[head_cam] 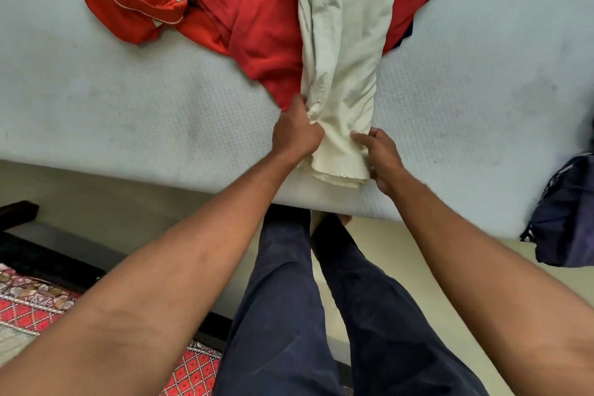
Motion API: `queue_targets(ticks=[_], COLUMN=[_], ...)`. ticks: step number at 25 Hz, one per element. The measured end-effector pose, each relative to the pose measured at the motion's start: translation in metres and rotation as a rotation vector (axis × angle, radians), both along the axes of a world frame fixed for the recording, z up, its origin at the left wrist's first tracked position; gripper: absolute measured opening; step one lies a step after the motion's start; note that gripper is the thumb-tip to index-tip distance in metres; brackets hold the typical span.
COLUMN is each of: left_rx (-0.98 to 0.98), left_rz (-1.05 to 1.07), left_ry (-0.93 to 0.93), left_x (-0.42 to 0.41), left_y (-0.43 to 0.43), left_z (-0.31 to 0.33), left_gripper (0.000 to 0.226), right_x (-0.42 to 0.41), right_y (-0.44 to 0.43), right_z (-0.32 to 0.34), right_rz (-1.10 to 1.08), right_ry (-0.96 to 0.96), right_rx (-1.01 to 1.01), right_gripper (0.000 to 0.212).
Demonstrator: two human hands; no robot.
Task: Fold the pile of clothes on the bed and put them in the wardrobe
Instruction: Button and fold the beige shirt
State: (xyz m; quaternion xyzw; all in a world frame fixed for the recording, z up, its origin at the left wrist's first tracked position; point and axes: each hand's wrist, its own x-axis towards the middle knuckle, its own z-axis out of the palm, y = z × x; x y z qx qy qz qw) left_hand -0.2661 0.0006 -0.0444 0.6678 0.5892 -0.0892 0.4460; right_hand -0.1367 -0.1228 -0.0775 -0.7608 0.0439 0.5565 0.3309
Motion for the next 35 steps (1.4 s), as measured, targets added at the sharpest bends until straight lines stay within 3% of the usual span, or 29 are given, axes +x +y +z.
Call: queue_targets(ticks=[2, 4, 7, 12, 15, 18, 20, 24, 27, 30, 32, 35], left_rx=[-0.12, -0.183, -0.27, -0.302, -0.402, -0.486, -0.667, -0.991, -0.974, -0.761, -0.735, -0.783], left_rz=[0.237, 0.34, 0.473, 0.506, 0.526, 0.517, 0.634, 0.804, 0.837, 0.821, 0.833, 0.948], left_ry=[-0.023, -0.049, -0.184, -0.241, -0.242, -0.209, -0.207, -0.102, -0.067, -0.189, -0.309, -0.507], left_x=[-0.011, -0.021, -0.025, -0.022, -0.04, -0.063, -0.078, -0.103, -0.106, -0.088, -0.062, -0.019], left_y=[0.005, 0.011, 0.021, 0.038, 0.029, -0.011, -0.05, -0.12, -0.128, -0.088, -0.045, 0.028], left_z=[-0.008, -0.014, -0.027, -0.025, -0.006, 0.021, 0.043, 0.075, 0.088, 0.098, 0.11, 0.112], left_gripper=[0.042, 0.051, 0.062, 0.026, 0.03, 0.041, 0.042, 0.031, 0.036, 0.065, 0.078, 0.05], right_x=[0.006, 0.011, 0.014, 0.015, 0.014, 0.001, -0.011, -0.022, -0.015, 0.005, 0.024, 0.057], right_y=[0.006, 0.015, 0.026, 0.037, 0.023, -0.018, -0.055, -0.125, -0.138, -0.098, -0.054, 0.023], right_z=[0.0, -0.001, -0.008, -0.003, 0.026, 0.057, 0.072, 0.1, 0.12, 0.132, 0.136, 0.129], right_rz=[0.001, 0.006, 0.106, 0.208, 0.205, 0.275, 0.31, 0.227, 0.08, 0.055, 0.041, -0.13], right_ry=[0.003, -0.033, -0.09, -0.184, -0.15, -0.099, -0.052, 0.333, 0.411, 0.196, 0.08, -0.015], right_rx=[0.013, 0.033, 0.054, 0.096, 0.104, 0.039, -0.001, -0.081, -0.127, -0.123, -0.053, 0.051], right_gripper=[0.032, 0.031, 0.046, 0.047, 0.045, 0.05, 0.054, 0.058, 0.066, 0.079, 0.076, 0.051])
